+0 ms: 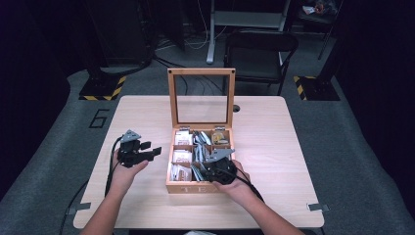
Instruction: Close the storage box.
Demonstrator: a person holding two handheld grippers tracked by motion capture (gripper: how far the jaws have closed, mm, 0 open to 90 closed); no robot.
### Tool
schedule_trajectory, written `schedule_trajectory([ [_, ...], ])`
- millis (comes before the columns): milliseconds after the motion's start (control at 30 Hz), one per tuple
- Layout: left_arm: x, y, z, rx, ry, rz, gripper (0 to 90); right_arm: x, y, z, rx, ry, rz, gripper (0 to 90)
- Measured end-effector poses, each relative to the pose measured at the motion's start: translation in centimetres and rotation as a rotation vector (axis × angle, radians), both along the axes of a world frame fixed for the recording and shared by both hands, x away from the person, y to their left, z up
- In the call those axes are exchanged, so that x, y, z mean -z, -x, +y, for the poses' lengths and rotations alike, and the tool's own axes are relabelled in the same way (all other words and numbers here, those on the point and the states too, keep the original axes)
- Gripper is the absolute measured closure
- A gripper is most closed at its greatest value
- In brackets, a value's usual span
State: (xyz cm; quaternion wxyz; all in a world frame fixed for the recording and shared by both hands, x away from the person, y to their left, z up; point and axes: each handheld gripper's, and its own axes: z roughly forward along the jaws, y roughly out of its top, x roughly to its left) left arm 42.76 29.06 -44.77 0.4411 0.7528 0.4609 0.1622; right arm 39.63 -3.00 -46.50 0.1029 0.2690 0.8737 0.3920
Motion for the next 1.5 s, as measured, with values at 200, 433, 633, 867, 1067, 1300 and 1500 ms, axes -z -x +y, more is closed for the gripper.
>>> schedule_trajectory([
  [200,0.0,0.0,0.0,0.001,0.0,0.0,42.4,0.3,-0.1,0.2,-0.016,0.031,0.023,86.0],
  [433,0.0,0.0,-0.1,-0.001,0.001,0.002,42.4,0.2,-0.1,0.3,-0.018,0.032,0.03,89.6],
  [633,0.1,0.0,-0.1,-0.002,0.001,0.004,42.4,0.0,-0.1,0.2,-0.016,0.015,0.04,89.8],
  [867,0.1,-0.1,-0.1,0.0,-0.003,0.003,42.4,-0.6,0.0,0.1,-0.033,-0.012,0.048,90.0],
  [1067,0.1,-0.1,0.0,-0.011,0.002,0.002,42.4,-2.0,0.1,-0.6,-0.042,-0.061,0.055,90.0],
  [1300,0.2,-0.1,-0.1,-0.001,-0.007,0.01,42.4,-3.9,0.1,-1.5,-0.062,-0.112,0.077,89.9],
  [1500,0.2,-0.1,0.0,-0.008,-0.001,0.008,42.4,-5.7,0.4,-2.4,-0.065,-0.131,0.041,89.9],
])
